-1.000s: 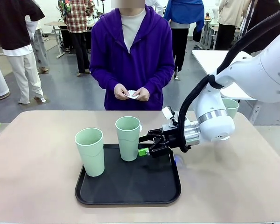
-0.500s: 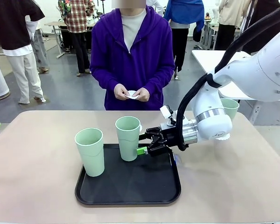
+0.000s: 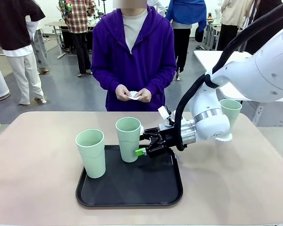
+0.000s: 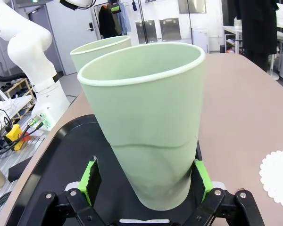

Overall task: Place coasters on the table and set cups on them.
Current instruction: Take one Reusable plastic cup from the Flat Tray and place it on a coaster set by the human.

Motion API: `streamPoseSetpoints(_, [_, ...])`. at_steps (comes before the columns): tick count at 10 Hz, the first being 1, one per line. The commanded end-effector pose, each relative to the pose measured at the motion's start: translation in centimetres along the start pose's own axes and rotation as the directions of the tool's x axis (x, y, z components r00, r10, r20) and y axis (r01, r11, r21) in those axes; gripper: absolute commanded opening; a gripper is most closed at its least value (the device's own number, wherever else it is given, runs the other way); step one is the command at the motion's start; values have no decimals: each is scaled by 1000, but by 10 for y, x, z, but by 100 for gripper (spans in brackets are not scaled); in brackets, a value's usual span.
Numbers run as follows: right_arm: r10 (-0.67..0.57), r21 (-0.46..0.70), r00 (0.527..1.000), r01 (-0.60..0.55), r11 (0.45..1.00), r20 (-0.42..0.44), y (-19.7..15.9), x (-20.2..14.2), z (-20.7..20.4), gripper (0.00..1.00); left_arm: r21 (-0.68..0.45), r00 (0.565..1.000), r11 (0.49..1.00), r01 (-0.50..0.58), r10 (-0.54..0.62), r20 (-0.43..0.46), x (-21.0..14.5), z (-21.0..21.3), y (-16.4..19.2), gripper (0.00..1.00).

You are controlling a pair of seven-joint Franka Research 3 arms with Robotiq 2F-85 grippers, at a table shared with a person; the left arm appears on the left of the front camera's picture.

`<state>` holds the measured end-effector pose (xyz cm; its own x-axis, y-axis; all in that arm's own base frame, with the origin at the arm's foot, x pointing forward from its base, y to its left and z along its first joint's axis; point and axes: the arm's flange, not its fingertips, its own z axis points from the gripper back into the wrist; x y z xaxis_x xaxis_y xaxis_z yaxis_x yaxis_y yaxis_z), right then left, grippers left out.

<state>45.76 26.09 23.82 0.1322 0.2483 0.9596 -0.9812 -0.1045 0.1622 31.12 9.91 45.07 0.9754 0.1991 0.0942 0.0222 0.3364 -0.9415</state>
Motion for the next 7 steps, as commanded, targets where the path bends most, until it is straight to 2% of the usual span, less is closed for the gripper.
streamPoseSetpoints(1, [16, 32, 1000, -15, 999, -9, -8, -4, -9, 100, -17, 1000, 1000, 14, -14, 4, 0, 2, 0, 100])
streamPoseSetpoints(7, [19, 54, 1000, -18, 998, -24, -18, -1, -25, 100, -17, 1000, 1000, 14, -14, 4, 0, 2, 0, 100])
